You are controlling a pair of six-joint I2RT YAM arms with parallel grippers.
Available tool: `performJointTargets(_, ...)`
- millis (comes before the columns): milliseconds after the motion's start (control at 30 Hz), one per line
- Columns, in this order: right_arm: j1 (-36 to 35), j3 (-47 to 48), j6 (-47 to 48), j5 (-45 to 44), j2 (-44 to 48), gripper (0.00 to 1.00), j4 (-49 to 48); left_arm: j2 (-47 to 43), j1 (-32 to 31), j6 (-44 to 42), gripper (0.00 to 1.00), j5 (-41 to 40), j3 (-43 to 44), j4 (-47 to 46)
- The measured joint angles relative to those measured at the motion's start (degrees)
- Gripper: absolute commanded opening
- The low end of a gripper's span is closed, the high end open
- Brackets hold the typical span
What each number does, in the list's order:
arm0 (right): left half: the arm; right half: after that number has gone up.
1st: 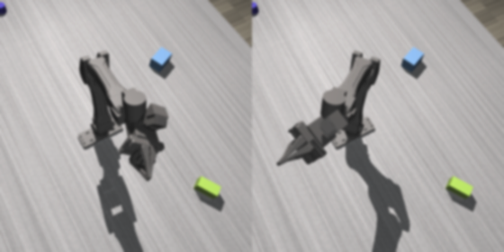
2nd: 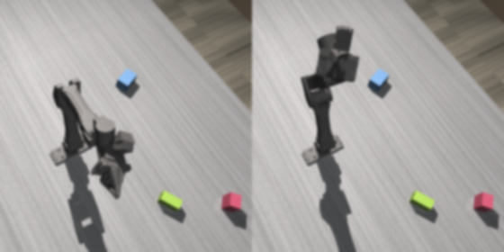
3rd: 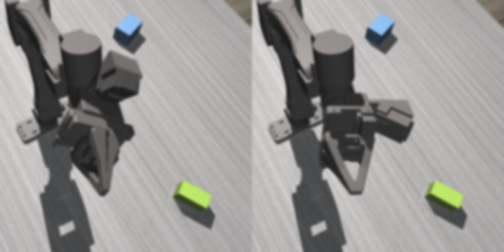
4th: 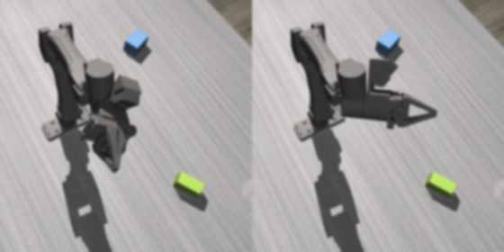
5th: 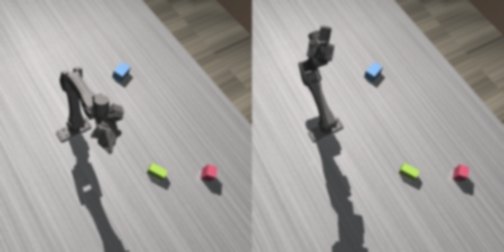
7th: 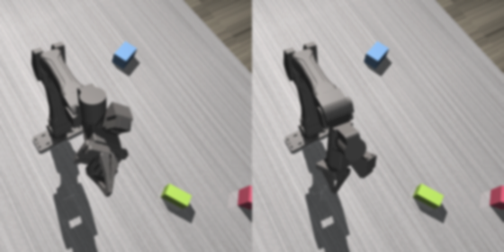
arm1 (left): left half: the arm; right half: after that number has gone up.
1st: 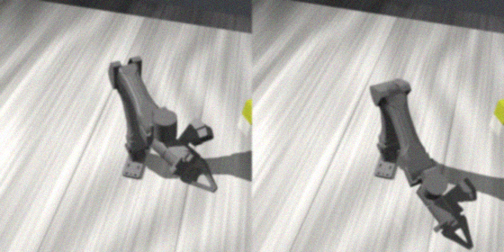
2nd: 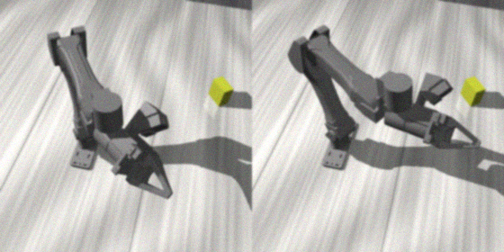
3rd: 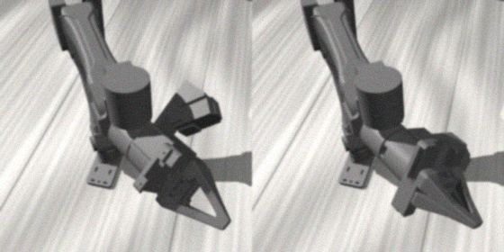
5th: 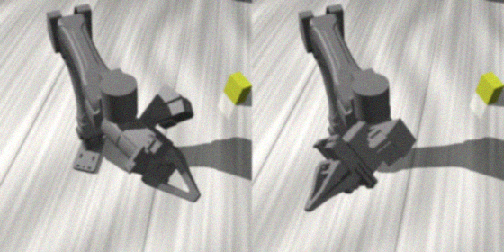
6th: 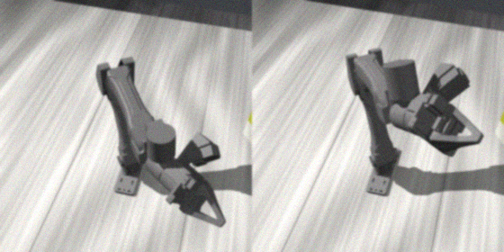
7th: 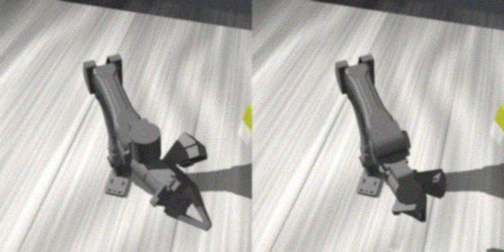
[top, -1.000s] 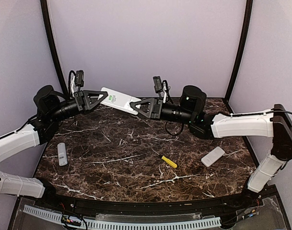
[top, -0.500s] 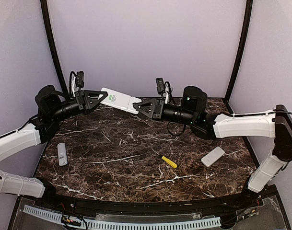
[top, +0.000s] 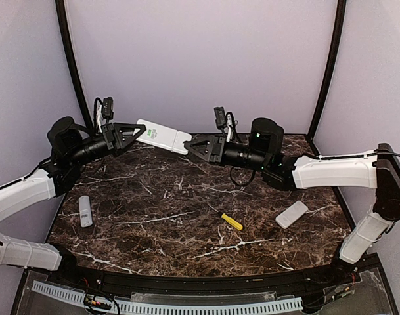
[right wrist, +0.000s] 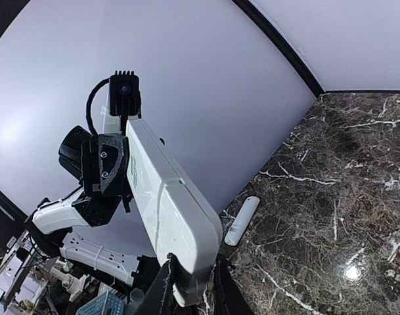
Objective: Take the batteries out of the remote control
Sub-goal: Remove the battery cover from the remote control.
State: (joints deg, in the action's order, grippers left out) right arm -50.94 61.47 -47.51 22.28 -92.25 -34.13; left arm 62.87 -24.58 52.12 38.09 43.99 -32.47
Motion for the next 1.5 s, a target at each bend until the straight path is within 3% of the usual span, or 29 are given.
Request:
performJointTargets(533, 0.09, 0.22, -1.29, 1.33, 0.0, 0.1, 1.03, -0.59, 0.11, -2.21, 0.0, -0.74, -0.44, 2.1)
performJointTargets(1500, 0.11, 2.36, -2.67, 2.8, -1.44, 0.14, 1.31, -0.46, 0.74, -1.7, 0.0, -0.79, -1.01, 0.9)
